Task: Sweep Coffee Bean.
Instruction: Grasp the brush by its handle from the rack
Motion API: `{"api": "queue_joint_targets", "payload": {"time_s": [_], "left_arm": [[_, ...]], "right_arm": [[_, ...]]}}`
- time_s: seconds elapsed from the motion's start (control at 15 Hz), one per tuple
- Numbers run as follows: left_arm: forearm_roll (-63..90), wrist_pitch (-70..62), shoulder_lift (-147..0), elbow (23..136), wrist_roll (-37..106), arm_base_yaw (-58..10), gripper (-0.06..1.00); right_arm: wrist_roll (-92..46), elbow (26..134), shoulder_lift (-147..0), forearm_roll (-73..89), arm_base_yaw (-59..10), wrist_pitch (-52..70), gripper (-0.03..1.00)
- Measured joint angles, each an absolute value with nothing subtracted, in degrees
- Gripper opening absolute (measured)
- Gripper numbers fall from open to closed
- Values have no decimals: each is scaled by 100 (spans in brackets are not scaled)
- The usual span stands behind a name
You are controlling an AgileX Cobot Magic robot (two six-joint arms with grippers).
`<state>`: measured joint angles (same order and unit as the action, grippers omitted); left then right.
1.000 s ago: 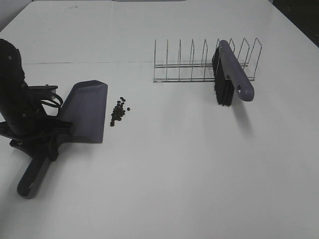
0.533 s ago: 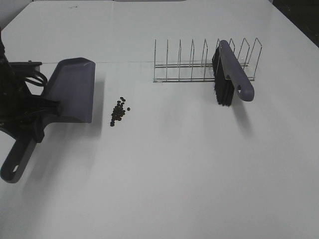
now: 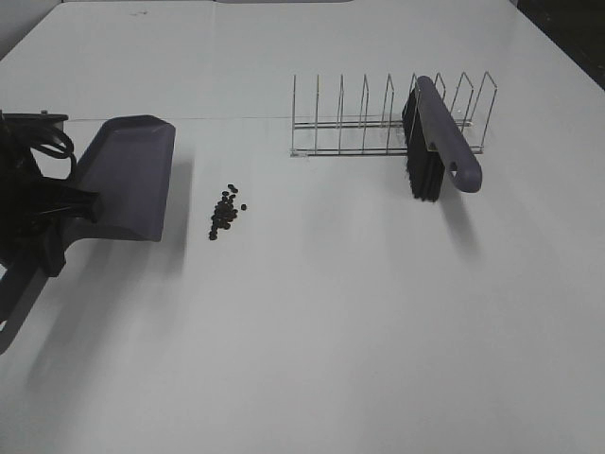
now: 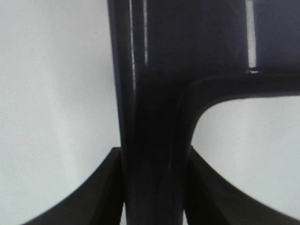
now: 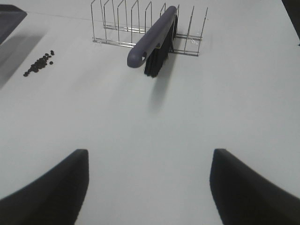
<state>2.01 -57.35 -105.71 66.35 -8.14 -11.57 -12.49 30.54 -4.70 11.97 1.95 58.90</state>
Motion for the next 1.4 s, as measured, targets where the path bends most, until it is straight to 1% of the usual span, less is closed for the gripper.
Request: {"api": "queue_joint_targets", "payload": {"time_s": [0.13,0.27,0.33,0.4,0.47,0.53,0.73,0.87,0.93,1.0,1.2,1.4], "left_arm": [[0,-5936,-10571,6635,-814,-1157,34],[-57,-5890,-10571,6635,-802,-1157,34],[-57,-5879,-10571,6635,-802,-1157,34],[-57,-5861,-10571,6635,-802,-1157,34],[-57,-5844,-10571,6635,-796,-1157,34],[-57,-5838,-10571,6635,-796,-1157,34],[-52,-5833,-10571,6635,-796,-1157,34],[-46,-5821,-10571,6635,-796,-1157,34],[-46,-5810,-10571,6635,-796,-1157,34],[-46,-5798,-10571,6635,-796,-1157,34],[-40,-5798,-10571,6635,-802,-1157,34],[-40,-5798,-10571,6635,-802,-1157,34]], "right_arm": [[-1249,3507,-1455,1272,195,5414,63],[-1283,4125,-2687,1266,195,5288,63],[-1295,4337,-3037,1266,195,5288,63],[-1295,4784,-3724,1266,195,5283,63],[-1306,5489,-4612,1266,195,5323,63],[-1341,5701,-4847,1266,195,5357,63],[-1427,7259,-6452,1266,195,5850,62],[-1192,8268,-7408,1266,172,6303,62],[-1003,8732,-7809,1232,97,6452,61],[-779,9425,-8394,1020,-183,6669,60],[132,10731,-9557,281,-991,6961,59],[693,11511,-10474,74,-1346,6979,54]]}}
